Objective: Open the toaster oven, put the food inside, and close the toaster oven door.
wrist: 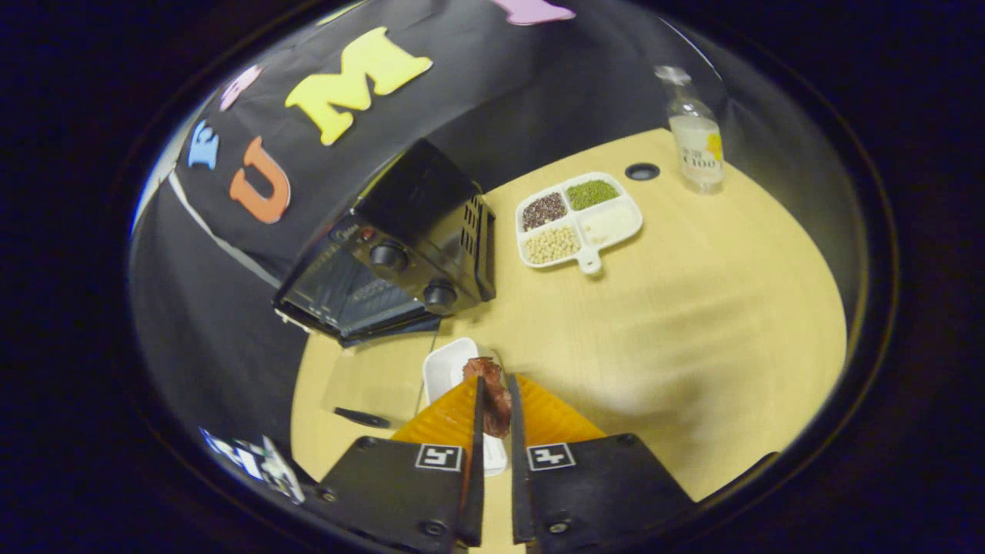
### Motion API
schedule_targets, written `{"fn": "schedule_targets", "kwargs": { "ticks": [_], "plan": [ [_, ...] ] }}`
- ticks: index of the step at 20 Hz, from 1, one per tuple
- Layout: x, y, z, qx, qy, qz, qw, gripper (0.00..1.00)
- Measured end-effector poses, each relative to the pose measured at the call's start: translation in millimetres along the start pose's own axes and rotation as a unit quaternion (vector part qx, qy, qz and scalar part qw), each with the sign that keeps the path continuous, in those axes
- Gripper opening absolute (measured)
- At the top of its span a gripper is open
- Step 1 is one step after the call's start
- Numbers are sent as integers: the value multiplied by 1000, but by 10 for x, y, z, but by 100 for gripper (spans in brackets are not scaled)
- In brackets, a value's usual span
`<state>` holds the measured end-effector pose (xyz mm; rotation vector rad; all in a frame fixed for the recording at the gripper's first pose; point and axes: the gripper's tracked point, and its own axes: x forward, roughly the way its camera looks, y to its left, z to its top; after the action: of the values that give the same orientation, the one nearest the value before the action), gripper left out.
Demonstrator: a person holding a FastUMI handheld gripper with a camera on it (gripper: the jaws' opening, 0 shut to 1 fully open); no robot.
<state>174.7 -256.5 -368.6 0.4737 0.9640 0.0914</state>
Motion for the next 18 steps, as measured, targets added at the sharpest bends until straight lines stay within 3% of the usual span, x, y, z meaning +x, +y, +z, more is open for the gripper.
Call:
{"fn": "schedule_targets", "kwargs": {
  "ticks": [2, 7, 13, 16, 18],
  "plan": [
    [-125, 26, 19, -37, -20, -33, 999, 8],
    [-511, 474, 197, -148, -90, -96, 980, 8],
    [-527, 1216, 54, -248, -129, -115, 953, 8],
    [-286, 1551, -120, -285, -136, -116, 942, 8],
    [-59, 1762, -265, -295, -128, -108, 941, 8]
  ]
}}
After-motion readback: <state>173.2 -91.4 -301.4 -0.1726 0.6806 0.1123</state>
